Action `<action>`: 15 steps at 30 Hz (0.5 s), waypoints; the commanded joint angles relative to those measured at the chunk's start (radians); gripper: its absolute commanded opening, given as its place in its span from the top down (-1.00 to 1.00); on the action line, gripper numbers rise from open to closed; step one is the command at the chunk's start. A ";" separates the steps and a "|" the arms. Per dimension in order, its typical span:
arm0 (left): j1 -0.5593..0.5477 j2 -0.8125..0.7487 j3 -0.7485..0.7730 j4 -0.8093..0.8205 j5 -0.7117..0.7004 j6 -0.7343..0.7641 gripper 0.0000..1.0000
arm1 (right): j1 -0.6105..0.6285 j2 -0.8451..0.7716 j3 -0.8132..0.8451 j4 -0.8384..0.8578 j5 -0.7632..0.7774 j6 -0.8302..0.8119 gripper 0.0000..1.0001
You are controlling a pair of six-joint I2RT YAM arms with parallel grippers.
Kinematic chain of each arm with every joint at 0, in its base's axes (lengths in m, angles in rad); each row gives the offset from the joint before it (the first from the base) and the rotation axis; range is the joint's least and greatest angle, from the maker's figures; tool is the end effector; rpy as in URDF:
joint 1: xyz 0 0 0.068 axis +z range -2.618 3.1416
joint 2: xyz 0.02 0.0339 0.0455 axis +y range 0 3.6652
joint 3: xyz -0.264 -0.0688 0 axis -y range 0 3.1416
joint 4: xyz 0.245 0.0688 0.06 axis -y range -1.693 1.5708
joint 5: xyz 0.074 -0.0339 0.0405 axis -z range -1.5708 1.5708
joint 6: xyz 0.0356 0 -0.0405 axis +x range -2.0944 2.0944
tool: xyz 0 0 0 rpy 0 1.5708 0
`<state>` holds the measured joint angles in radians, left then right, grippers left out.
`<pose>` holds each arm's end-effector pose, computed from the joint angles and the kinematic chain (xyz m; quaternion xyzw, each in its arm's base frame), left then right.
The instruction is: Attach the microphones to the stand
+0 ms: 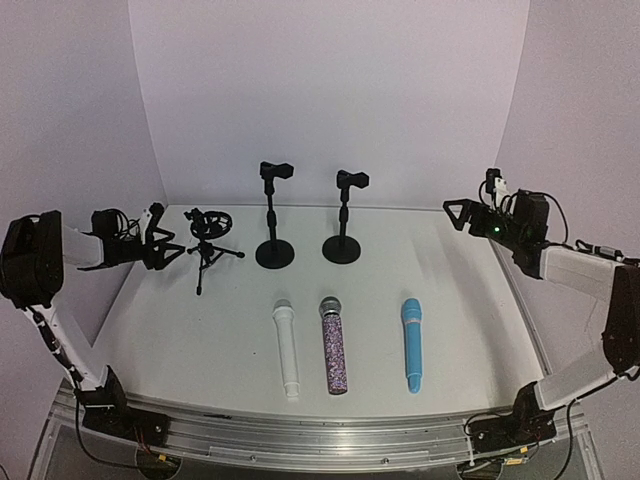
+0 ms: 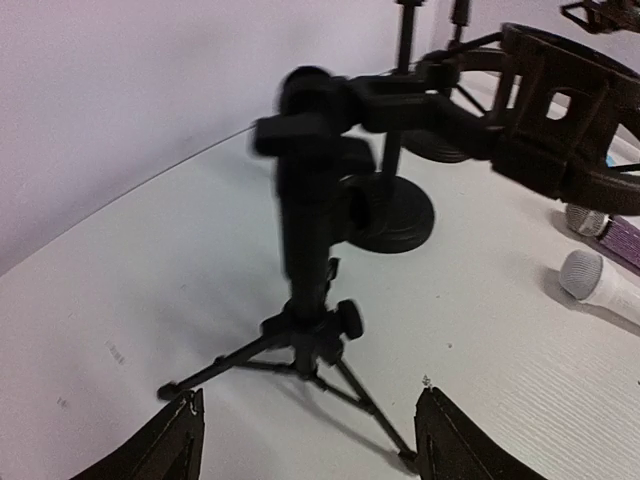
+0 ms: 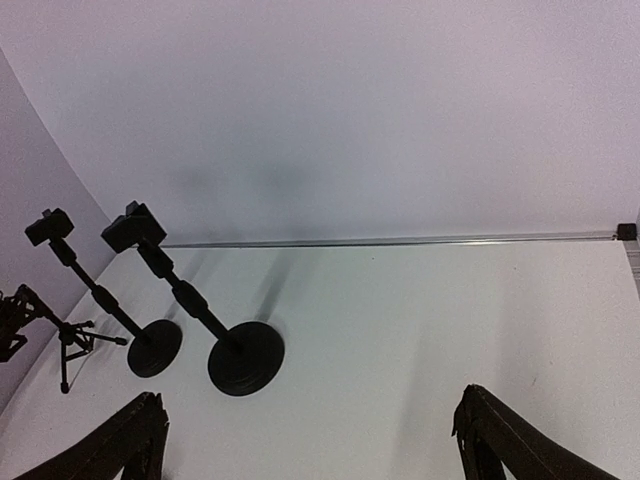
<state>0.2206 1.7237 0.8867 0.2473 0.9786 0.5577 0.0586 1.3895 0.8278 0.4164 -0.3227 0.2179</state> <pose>0.3449 0.0471 0.1805 0.3489 0.7304 -0.2258 0.5420 0.3171 0.0299 0.2779 -0.0453 0.7527 0.2093 0.6225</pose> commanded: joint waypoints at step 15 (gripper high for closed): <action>-0.136 0.330 0.420 -0.113 0.206 0.271 -0.26 | 0.113 0.116 0.138 -0.007 -0.014 -0.037 -0.94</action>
<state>0.1140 2.0326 1.2472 0.1452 1.1413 0.8079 0.1594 1.4809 0.9069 0.3981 -0.3328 0.2004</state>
